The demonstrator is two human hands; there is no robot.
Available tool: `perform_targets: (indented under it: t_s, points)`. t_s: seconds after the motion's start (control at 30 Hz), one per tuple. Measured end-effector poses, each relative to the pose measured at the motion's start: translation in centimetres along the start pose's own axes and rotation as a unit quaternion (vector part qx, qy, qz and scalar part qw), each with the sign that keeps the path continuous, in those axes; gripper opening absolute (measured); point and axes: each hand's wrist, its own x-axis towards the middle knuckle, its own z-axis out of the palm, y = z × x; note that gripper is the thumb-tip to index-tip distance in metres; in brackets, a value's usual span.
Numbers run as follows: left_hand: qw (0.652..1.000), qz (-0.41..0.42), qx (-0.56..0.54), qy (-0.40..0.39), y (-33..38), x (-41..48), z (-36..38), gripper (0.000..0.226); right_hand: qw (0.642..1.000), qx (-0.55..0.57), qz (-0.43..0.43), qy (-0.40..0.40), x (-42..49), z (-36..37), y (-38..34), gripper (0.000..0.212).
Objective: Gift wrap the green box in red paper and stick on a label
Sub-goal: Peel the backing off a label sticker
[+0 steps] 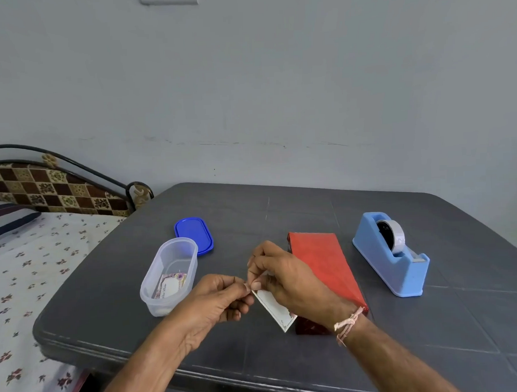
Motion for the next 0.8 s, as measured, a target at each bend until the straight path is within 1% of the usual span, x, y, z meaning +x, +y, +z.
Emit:
perform_targets:
  t_s: [0.07, 0.17, 0.23, 0.3, 0.37, 0.43, 0.5, 0.57, 0.63, 0.73, 0.8]
  points:
    - [1.000, -0.003, -0.002, 0.011, -0.2, 0.4, 0.1, 0.017, 1.000, 0.013, -0.007, 0.016, 0.0, 0.0, 0.3, 0.013]
    - [0.999, -0.007, -0.001, 0.039, -0.7, 1.2, 0.0, 0.019, 0.996, 0.068, -0.004, 0.051, -0.1, -0.2, 0.8, 0.021]
    - [0.998, -0.010, 0.012, 0.067, -1.1, 1.9, -0.4, 0.019, 0.991, 0.111, 0.013, 0.072, -0.2, -0.5, 1.3, 0.017]
    - [0.993, -0.008, 0.049, 0.104, -1.5, 2.8, -0.9, 0.020, 0.978, 0.172, 0.043, 0.108, -0.3, -0.8, 1.7, 0.009]
    - [0.983, 0.003, 0.103, 0.149, -1.9, 3.9, -1.4, 0.020, 0.951, 0.252, 0.106, 0.147, -0.5, -1.5, 2.0, 0.011]
    - [0.960, 0.022, 0.204, 0.190, -2.3, 5.0, -1.8, 0.020, 0.924, 0.303, 0.150, 0.179, -0.6, -2.2, 2.2, 0.015]
    - [0.918, 0.034, 0.330, 0.216, -2.4, 6.0, -1.9, 0.017, 0.906, 0.320, 0.177, 0.214, -0.6, -2.7, 2.7, 0.018]
    - [0.883, 0.036, 0.409, 0.230, -2.4, 6.5, -1.8, 0.011, 0.890, 0.320, 0.213, 0.246, -0.7, -3.0, 3.2, 0.017]
    - [0.865, 0.045, 0.441, 0.235, -2.4, 6.9, -1.4, 0.002, 0.880, 0.304, 0.247, 0.268, -0.8, -3.2, 3.8, 0.013]
    - [0.858, 0.077, 0.453, 0.232, -2.6, 7.5, -0.8, 0.008, 0.873, 0.294, 0.280, 0.271, -1.2, -3.6, 4.3, 0.002]
    - [0.852, 0.080, 0.467, 0.222, -2.6, 7.8, -0.5, 0.005, 0.872, 0.295, 0.285, 0.269, -1.5, -3.9, 4.5, 0.012]
